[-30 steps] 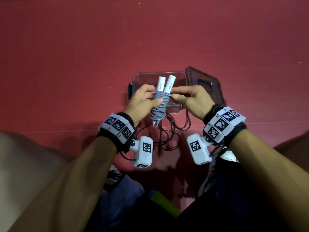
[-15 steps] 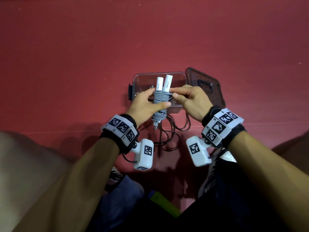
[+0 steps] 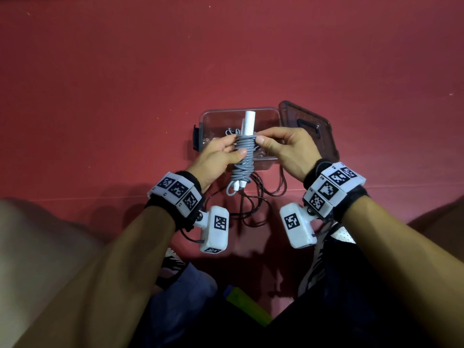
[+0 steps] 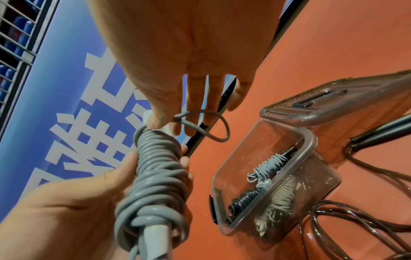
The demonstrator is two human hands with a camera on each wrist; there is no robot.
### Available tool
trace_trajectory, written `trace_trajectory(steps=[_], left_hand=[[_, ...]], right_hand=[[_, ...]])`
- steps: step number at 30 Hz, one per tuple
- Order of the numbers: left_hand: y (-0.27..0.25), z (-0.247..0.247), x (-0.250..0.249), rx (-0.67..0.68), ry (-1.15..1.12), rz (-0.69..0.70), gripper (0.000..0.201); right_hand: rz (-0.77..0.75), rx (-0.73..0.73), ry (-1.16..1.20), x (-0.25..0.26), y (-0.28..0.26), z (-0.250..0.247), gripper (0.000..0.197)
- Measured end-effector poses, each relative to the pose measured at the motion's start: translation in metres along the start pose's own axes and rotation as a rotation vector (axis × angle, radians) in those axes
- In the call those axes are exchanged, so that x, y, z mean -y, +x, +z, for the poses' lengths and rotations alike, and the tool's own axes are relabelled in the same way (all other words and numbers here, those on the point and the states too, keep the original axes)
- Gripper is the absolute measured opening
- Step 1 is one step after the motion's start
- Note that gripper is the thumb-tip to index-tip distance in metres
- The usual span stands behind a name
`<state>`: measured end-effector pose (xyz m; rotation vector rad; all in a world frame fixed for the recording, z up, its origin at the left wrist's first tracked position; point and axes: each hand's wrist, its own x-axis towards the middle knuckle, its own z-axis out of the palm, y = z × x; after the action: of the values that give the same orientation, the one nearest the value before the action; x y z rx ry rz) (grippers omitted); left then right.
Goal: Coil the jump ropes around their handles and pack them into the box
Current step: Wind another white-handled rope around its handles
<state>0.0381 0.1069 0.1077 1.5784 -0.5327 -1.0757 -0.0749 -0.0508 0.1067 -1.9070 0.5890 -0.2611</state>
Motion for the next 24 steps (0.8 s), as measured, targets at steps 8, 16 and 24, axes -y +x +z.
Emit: trace_trajectory(steps=[8, 16, 24], left_hand=[[-0.0016, 0.0052, -0.0025, 0.046, -0.064, 0.023, 0.04], [0.0013, 0.0025, 0.0032, -0.091, -0.017, 0.009, 0.045], [0.0004, 0.002, 0.0009, -0.12, 0.064, 0.028, 0.039]], right_hand=[[0.042, -0.057, 0.025, -0.0038, 0.0007, -0.0032, 0.02], [0.016, 0.001, 0.046, -0.0087, 0.0018, 0.0018, 0.033], [-0.076, 0.018, -0.084, -0.0008, 0.0015, 0.0022, 0.01]])
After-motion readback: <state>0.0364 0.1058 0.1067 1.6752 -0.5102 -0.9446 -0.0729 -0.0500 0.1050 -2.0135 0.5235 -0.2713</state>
